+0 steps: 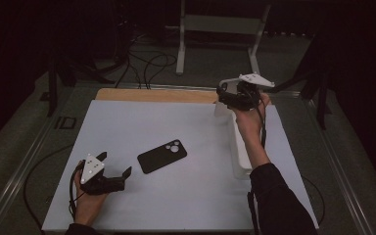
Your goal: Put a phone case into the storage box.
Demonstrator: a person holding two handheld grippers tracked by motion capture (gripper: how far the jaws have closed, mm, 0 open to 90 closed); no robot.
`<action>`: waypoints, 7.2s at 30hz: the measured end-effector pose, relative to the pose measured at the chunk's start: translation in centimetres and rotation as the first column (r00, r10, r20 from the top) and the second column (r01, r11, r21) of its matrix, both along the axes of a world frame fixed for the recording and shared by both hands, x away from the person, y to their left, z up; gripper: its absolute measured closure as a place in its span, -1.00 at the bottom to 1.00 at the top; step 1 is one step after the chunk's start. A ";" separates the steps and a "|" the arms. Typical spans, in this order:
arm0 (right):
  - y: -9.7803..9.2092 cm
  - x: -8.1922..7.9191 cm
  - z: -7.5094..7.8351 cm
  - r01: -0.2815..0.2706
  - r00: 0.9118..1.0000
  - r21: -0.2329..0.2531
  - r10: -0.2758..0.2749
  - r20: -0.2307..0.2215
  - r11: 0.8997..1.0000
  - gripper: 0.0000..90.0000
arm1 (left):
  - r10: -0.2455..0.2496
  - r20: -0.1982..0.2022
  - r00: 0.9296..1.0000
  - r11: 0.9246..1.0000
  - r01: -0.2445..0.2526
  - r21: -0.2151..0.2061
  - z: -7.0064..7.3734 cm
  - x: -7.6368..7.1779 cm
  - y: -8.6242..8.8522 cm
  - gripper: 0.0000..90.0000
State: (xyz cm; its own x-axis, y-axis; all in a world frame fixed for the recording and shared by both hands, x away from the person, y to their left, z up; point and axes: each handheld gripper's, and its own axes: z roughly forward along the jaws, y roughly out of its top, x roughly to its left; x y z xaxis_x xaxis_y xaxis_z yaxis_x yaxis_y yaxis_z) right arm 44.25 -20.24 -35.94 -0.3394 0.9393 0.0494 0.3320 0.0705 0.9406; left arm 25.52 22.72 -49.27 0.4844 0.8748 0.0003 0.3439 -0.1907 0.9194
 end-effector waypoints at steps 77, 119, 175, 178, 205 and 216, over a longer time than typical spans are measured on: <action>-5.1 4.0 -7.9 0.215 0.951 -0.101 -0.231 -0.206 0.971 -0.63 | 0.003 0.006 1.000 1.000 -0.003 -0.009 0.1 -0.1 0.0 -1.00; -5.1 5.4 -7.8 0.239 0.940 -0.109 -0.258 -0.224 0.965 -0.79 | 0.006 0.007 1.000 1.000 -0.006 -0.014 0.1 -0.2 0.1 -1.00; 1.6 -7.8 -5.7 -0.265 0.959 -0.045 0.259 -0.111 0.963 -0.79 | 0.002 -0.013 1.000 1.000 -0.003 -0.021 0.2 0.0 0.2 -1.00; 1.5 -8.6 -5.9 -0.275 0.958 -0.042 0.270 -0.098 0.961 -0.79 | 0.000 -0.013 1.000 1.000 0.000 -0.026 0.4 -0.1 0.2 -1.00; 0.3 -14.7 -8.6 -0.339 0.941 -0.044 0.339 -0.006 0.940 -0.79 | -0.038 0.016 0.999 0.998 0.038 -0.042 3.0 -0.1 0.3 -1.00; -0.5 -16.0 -10.0 -0.334 0.943 -0.026 0.333 -0.013 0.942 -0.79 | -0.086 -0.010 0.996 0.996 0.086 -0.031 4.5 1.4 0.4 -1.00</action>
State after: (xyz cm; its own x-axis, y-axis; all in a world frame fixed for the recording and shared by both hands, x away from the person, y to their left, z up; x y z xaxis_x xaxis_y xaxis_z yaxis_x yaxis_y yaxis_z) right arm 28.24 -20.69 -45.92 -0.6332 0.7734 0.0291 0.2927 0.2045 0.9341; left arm 26.92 23.13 -44.79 0.5579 0.8293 -0.0322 0.3381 -0.1917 0.9214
